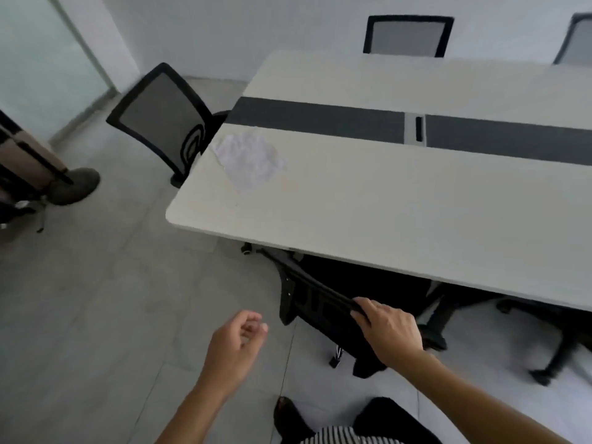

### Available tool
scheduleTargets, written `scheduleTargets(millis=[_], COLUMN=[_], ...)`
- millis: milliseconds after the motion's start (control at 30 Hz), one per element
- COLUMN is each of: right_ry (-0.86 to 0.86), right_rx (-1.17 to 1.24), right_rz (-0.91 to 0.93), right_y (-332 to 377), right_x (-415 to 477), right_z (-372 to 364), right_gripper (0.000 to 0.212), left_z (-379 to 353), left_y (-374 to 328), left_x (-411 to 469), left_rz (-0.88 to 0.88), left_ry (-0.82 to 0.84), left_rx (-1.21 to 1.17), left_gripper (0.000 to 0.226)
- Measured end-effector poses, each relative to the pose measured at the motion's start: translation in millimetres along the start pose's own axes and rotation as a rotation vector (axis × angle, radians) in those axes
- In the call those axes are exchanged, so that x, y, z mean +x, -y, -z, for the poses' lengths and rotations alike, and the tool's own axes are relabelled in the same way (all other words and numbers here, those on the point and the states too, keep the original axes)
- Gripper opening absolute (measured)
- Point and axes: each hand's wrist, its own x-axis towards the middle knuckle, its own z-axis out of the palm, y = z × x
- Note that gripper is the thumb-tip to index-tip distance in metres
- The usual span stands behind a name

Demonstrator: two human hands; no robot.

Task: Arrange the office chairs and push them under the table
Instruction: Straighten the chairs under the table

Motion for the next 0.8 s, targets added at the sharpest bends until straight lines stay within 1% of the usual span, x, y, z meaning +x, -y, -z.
scheduleTargets(millis=[133,200,267,333,400,433,467,533,633,700,800], right_ry=[0.000,-0.026,-0.093,-0.169,-0.196,-0.197,-0.195,-0.200,-0.206,-0.243,-0.312], right_rx=[-0.007,-0.003,0.000,-0.022,-0.060,-0.091,-0.117,-0.138,-0.138,-0.136,-0.117], right_rz=[0.054,0.049,-0.040,-0.159,-0.239,-0.273,-0.306,-0.360,-0.378,-0.375,-0.391], right_y=[-33,-53,-76,-102,-122,-130,-136,-143,-147,-150,-155], right_x=[-12,-16,-21,-23,-21,-17,-10,6,25,31,45], right_z=[8,18,25,31,34,33,32,32,30,30,33], right_gripper=[0.044,0.048,0.056,0.070,0.084,0.086,0.084,0.071,0.060,0.056,0.057], left_z=[-42,-66,-87,-103,-117,-123,-130,-140,-141,-139,-138], left_y=[-17,-20,-13,-1,7,7,6,1,-9,-19,-43], left_x=[56,75,86,88,88,88,92,103,128,147,176], left_rz=[-0.328,-0.427,-0.433,-0.392,-0.373,-0.380,-0.390,-0.413,-0.433,-0.491,-0.511], left_ry=[0.032,0.105,0.227,0.316,0.339,0.338,0.328,0.269,0.201,0.149,0.113], left_rx=[0.312,0.502,0.676,0.752,0.736,0.732,0.737,0.748,0.793,0.839,0.857], left_gripper=[0.043,0.058,0.078,0.091,0.091,0.091,0.089,0.083,0.066,0.055,0.050])
